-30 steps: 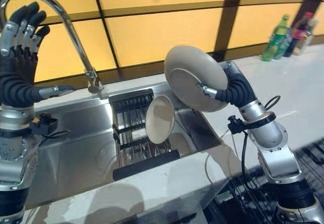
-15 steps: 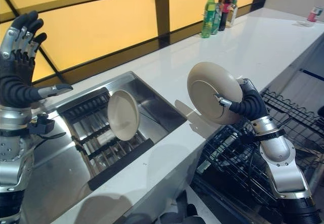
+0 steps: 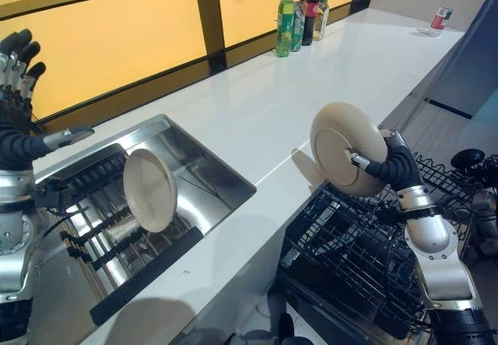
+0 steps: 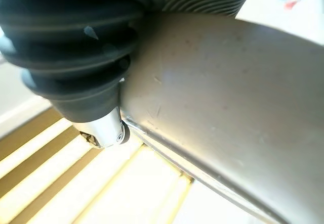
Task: Pick up plates and place into dishwasher.
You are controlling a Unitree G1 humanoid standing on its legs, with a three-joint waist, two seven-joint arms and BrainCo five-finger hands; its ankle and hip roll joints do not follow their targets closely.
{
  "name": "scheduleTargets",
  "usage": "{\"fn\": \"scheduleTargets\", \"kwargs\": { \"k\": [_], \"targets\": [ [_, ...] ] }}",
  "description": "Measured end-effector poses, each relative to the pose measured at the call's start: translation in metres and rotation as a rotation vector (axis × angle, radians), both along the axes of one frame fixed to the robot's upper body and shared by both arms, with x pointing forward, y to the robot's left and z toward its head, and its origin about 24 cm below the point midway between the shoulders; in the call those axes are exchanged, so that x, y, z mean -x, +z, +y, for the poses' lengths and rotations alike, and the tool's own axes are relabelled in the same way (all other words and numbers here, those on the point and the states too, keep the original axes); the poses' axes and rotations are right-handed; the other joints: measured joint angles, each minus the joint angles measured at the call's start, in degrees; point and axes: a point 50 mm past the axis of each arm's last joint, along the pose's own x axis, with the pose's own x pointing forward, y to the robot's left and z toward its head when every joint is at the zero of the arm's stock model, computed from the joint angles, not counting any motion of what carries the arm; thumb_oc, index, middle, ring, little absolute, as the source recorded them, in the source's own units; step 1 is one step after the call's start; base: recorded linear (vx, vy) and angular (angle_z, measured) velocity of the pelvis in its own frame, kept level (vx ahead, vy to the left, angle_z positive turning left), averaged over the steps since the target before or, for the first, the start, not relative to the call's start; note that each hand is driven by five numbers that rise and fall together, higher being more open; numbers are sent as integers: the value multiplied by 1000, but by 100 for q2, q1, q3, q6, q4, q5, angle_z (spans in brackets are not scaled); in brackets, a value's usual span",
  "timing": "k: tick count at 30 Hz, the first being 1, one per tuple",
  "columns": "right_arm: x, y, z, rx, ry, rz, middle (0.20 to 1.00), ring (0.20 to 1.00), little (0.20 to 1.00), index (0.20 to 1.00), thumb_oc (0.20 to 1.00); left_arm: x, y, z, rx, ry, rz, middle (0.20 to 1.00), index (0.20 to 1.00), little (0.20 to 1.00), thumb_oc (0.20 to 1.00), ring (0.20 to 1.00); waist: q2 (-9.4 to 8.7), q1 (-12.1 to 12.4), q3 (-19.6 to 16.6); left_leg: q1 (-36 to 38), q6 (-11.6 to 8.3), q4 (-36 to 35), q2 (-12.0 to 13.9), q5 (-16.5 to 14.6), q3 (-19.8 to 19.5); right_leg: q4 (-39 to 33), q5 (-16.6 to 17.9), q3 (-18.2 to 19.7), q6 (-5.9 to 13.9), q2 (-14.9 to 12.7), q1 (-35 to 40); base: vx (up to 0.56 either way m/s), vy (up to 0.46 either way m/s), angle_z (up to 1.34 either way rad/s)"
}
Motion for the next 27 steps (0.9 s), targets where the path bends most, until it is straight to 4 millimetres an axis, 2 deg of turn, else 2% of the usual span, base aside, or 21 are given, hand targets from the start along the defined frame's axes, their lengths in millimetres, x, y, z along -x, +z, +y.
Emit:
{"fn": "scheduleTargets", "kwargs": {
  "k": [6,12,15,22,27],
  "targets": [
    [14,-13,-27,15,-144,57,200,200,200,200,200,8,1,13,3,58,-6,1000,1000,1000,1000,1000,157,-14,86,64,-43,-25,54,-66,61,-3,-30,15,-41,44,26,9,-83,-4],
    [26,-39,-52,80,-276,209,200,200,200,200,200,14,-4,19,-13,77,23,1000,1000,1000,1000,1000,185,-24,99,-95,-39,-26,37,-75,91,-11,-16,40,-29,-25,-164,13,-40,-4],
    [28,-50,-57,108,-286,295,200,200,200,200,200,15,-4,20,-13,80,23,1000,1000,1000,1000,1000,189,-25,118,-153,-81,-17,29,-48,89,0,23,41,7,-8,-218,24,-37,0],
    [28,-56,-70,189,-243,441,200,200,200,200,200,15,-4,20,-13,80,24,1000,1000,1000,1000,1000,207,-5,231,-148,-78,-15,46,-52,97,-4,20,42,-2,-12,-212,42,-41,-1],
    [26,-70,-73,206,-171,568,200,200,200,200,200,14,-2,20,-23,81,27,1000,1000,1000,1000,1000,137,4,299,-140,-81,-14,56,-50,90,-11,19,20,-2,-15,-198,50,-49,2]
  ]
}}
